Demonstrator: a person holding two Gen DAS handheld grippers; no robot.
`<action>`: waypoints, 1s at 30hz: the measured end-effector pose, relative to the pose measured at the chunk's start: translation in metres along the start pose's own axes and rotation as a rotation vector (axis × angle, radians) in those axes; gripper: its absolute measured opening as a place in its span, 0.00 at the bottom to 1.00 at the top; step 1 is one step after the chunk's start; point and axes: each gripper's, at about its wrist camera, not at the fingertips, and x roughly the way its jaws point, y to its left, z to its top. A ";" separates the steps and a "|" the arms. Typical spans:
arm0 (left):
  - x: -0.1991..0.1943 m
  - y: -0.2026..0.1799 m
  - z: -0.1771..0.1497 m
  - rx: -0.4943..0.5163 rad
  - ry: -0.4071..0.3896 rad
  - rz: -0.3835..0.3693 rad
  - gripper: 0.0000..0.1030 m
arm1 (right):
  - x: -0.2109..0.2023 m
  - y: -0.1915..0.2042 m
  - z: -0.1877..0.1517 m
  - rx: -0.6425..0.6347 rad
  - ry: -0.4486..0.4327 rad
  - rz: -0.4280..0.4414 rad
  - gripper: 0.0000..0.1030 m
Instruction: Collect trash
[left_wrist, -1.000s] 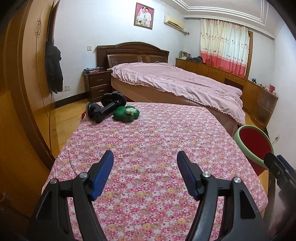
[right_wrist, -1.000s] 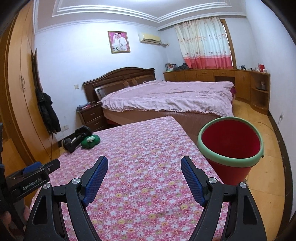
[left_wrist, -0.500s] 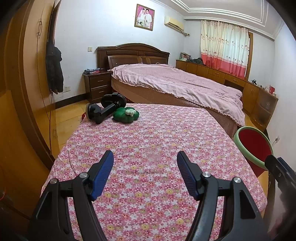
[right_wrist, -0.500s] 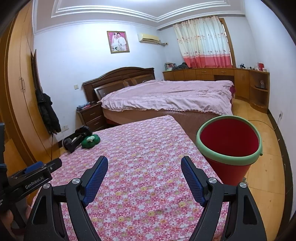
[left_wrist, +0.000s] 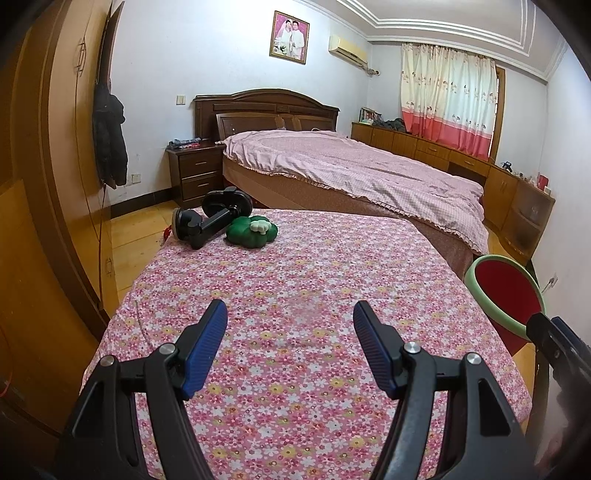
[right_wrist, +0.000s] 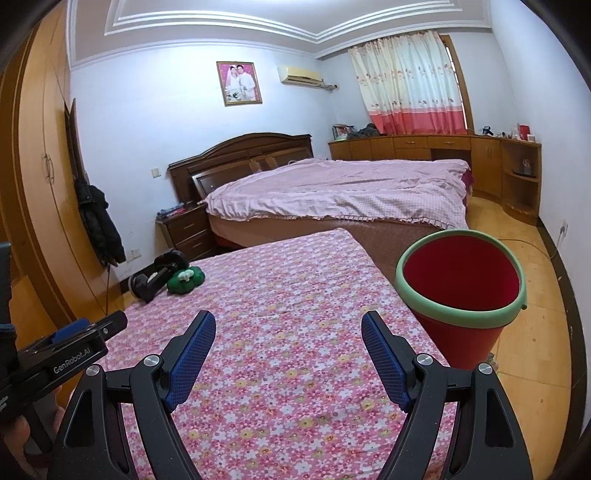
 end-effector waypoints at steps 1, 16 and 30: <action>0.000 0.000 0.000 -0.002 0.000 0.000 0.69 | 0.000 0.000 0.000 0.000 0.000 0.000 0.80; -0.001 0.002 -0.001 -0.018 0.004 0.007 0.69 | -0.001 0.001 -0.001 0.005 0.004 0.000 0.80; -0.002 0.001 -0.001 -0.017 -0.001 0.003 0.69 | -0.002 0.002 -0.001 0.003 0.006 0.002 0.80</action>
